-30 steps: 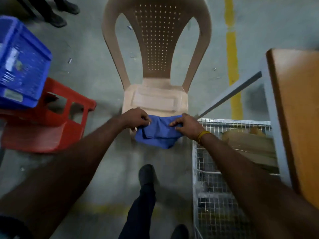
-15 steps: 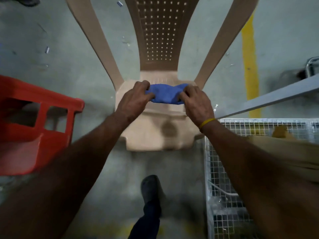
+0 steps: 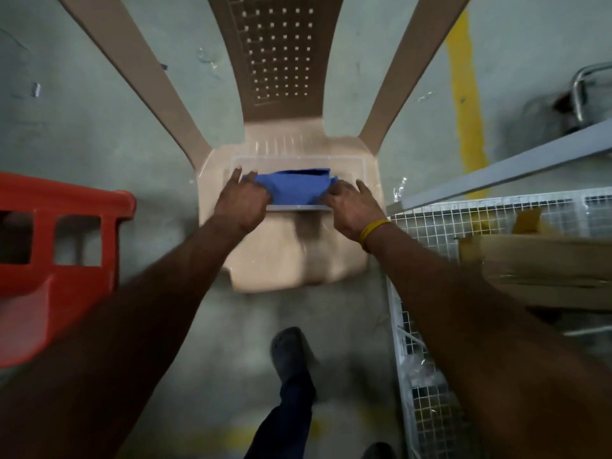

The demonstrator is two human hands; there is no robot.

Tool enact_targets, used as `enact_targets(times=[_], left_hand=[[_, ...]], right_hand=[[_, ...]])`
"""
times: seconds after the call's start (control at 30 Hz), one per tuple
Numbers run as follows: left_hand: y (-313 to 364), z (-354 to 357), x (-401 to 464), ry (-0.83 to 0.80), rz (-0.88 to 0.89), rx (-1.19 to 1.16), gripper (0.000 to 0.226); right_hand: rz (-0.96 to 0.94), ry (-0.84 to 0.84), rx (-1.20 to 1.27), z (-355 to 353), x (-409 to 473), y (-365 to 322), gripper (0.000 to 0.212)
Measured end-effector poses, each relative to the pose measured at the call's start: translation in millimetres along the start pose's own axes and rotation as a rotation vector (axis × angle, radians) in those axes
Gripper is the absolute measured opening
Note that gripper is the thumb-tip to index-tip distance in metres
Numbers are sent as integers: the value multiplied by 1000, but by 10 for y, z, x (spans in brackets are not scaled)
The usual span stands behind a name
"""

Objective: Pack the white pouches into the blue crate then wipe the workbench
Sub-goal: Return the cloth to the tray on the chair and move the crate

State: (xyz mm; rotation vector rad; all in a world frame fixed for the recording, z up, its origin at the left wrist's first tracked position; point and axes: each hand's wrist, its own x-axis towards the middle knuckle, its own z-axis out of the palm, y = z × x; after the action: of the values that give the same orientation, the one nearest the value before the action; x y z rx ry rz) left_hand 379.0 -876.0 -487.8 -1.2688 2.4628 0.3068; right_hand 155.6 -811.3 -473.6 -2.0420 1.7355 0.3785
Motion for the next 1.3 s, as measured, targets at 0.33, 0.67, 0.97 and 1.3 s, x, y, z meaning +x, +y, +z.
enact_targets(times=[0.33, 0.67, 0.97, 1.3], left_hand=[[961, -983, -1206, 389, -3, -460, 36], [2450, -1564, -3273, 446, 511, -609, 28], [3618, -1359, -5604, 247, 1063, -610, 31], [4848, -1013, -8034, 3, 1642, -511, 35]], right_hand=[[439, 333, 332, -570, -1728, -606, 55], [725, 698, 358, -744, -4733, -1424, 48], [1363, 1017, 367, 133, -7486, -3319, 47], [2016, 1171, 221, 813, -9442, -4954, 47]])
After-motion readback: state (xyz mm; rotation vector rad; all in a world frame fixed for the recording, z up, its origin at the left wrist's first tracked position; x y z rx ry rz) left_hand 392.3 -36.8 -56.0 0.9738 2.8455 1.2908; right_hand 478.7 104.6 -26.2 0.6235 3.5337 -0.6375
